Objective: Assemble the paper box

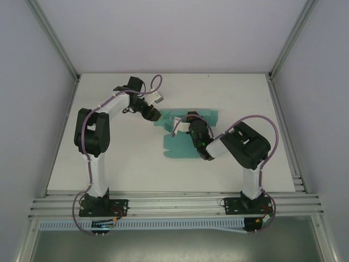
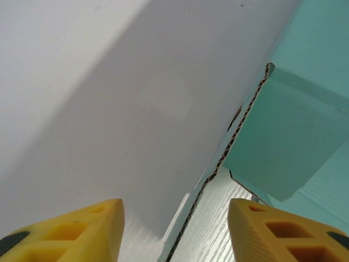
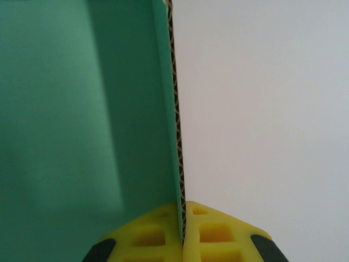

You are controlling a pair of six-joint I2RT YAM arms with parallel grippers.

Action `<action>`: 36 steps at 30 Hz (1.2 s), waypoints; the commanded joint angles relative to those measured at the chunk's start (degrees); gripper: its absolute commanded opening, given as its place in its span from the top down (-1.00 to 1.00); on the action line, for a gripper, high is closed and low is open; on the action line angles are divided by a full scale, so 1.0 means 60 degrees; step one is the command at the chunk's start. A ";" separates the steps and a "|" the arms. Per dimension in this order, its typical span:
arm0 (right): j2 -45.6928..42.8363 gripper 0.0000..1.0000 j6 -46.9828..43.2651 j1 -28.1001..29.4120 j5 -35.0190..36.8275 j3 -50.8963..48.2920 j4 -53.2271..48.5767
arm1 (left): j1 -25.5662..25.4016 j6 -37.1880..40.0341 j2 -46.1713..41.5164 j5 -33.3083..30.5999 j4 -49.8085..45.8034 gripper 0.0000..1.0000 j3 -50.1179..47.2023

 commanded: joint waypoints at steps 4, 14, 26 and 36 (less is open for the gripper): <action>-0.0118 1.00 0.0407 0.0070 0.0373 0.0304 -0.0490 | -0.0030 -0.0350 -0.0103 0.0837 -0.0145 0.78 0.0229; -0.0086 1.00 0.0600 0.0305 0.0560 0.0316 -0.0349 | -0.1173 -0.1976 -0.1811 0.0977 0.2068 1.00 -0.1894; -0.0463 1.00 0.0886 0.0517 0.0618 -0.0246 -0.0224 | -0.1642 -0.2824 -0.1633 0.0670 0.2838 0.59 -0.2245; -0.0257 1.00 0.0387 0.0437 0.0420 -0.0620 0.0441 | -0.1617 -0.3076 -0.3635 -0.2119 0.4191 -0.97 -0.4479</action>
